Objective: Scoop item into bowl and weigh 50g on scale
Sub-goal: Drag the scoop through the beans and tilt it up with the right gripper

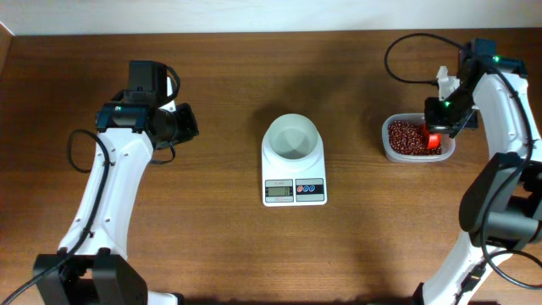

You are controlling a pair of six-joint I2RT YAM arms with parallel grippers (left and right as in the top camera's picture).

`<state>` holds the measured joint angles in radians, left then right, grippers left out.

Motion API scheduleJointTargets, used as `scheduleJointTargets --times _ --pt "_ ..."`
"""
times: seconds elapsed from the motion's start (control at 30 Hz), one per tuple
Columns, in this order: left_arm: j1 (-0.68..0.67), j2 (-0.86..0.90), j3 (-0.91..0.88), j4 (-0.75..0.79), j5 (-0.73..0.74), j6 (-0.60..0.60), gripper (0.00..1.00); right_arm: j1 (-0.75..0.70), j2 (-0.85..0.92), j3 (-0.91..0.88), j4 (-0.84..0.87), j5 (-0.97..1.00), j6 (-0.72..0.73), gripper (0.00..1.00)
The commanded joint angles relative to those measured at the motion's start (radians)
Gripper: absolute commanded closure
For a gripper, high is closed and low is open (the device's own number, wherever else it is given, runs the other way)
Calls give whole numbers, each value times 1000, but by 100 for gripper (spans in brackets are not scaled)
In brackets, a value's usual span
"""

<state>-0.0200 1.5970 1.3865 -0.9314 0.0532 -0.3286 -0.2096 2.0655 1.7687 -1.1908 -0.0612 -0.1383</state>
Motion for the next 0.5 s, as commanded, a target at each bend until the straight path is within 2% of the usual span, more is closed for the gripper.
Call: scheduleJointTargets --times 0.0,0.23,0.47 --pt "-3 9 5 2 11 15 85 -35 5 -17 27 -95 -4 96" --pt "-3 9 5 2 11 15 84 -88 5 -58 45 -211 -8 96" --pt "-3 9 5 2 11 15 83 -100 5 -177 124 -335 -16 96"
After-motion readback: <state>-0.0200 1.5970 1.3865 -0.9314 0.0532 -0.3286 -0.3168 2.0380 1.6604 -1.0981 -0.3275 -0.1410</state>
